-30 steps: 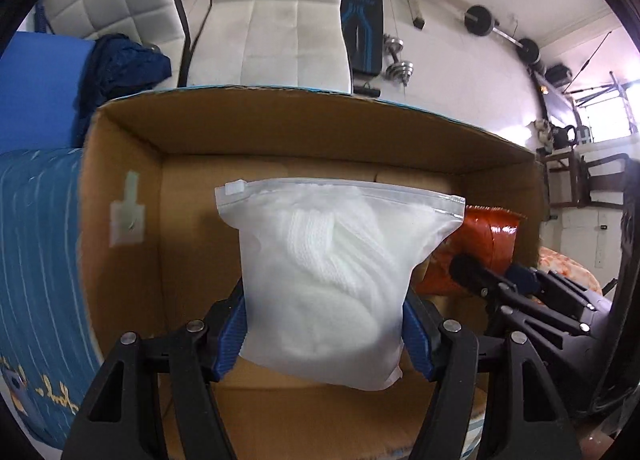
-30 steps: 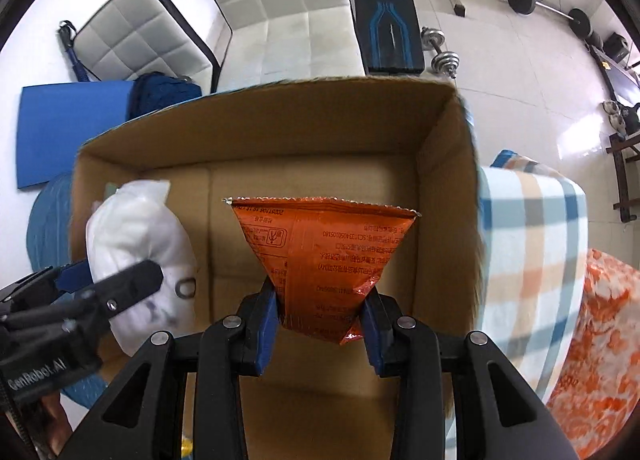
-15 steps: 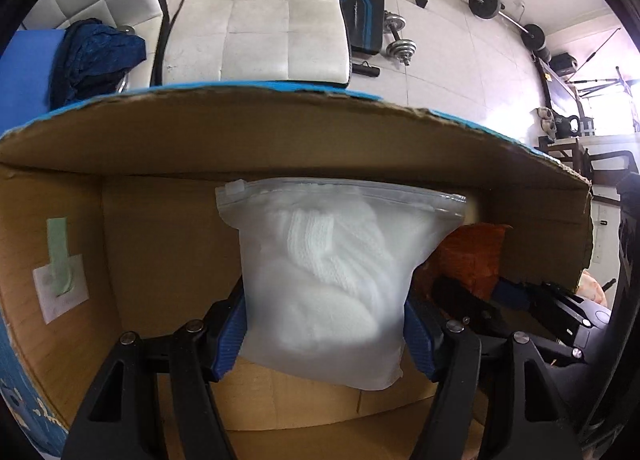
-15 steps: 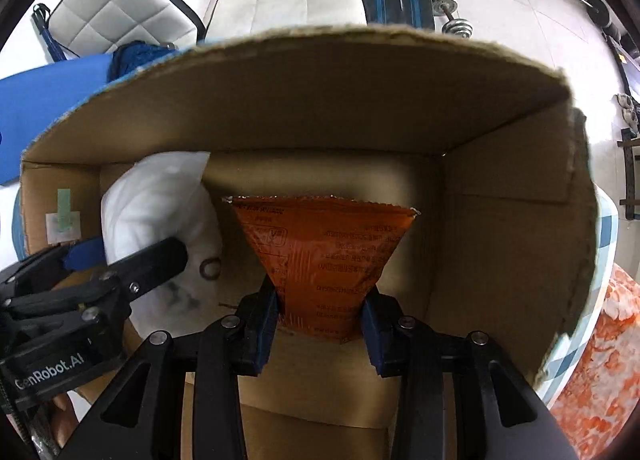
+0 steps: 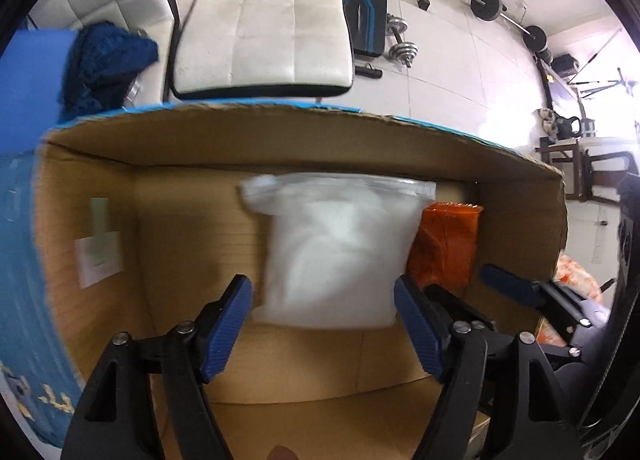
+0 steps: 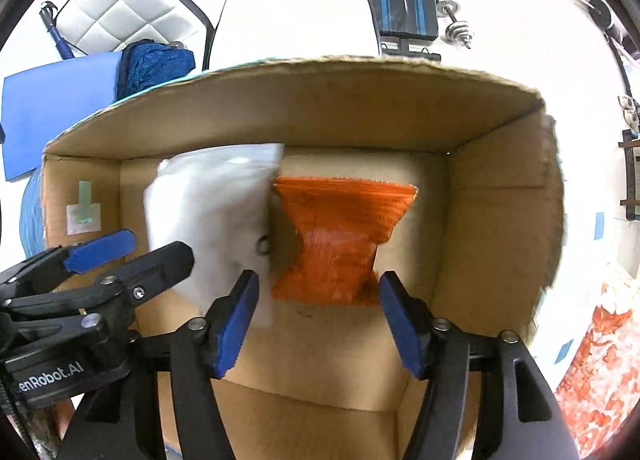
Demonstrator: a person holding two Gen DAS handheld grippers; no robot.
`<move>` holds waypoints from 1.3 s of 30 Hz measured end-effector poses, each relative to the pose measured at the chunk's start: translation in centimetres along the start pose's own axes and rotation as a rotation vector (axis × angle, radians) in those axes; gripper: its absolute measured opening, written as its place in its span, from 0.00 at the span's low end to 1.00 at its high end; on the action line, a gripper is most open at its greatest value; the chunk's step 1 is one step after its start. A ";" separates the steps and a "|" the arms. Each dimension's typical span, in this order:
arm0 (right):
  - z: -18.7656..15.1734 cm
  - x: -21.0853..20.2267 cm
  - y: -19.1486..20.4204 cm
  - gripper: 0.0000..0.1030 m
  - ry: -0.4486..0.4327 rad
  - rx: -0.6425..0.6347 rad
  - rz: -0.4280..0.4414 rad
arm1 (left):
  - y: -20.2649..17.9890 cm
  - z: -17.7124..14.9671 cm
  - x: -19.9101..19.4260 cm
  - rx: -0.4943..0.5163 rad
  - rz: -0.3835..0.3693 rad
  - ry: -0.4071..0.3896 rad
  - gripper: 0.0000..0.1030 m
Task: Organize soft objects
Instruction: 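Lower both bags into the box and open both grippers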
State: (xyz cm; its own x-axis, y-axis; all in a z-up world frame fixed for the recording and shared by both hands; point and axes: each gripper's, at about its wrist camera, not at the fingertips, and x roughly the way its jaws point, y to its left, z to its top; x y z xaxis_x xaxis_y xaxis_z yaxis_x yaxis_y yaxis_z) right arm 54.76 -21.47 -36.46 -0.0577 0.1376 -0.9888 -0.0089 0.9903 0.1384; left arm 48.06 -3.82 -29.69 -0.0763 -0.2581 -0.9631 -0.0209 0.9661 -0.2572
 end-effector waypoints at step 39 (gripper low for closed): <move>-27.3 -14.2 6.9 1.00 -0.458 -0.007 -0.102 | 0.3 -23.8 -15.7 0.137 0.199 -0.517 1.00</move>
State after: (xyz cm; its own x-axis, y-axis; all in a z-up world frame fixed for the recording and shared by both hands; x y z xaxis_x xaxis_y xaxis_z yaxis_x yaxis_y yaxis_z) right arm 28.23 -17.05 -19.96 0.3906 0.0348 -0.9199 0.0015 0.9993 0.0385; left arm 25.53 0.47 -12.75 0.4332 -0.0707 -0.8985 0.0756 0.9963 -0.0419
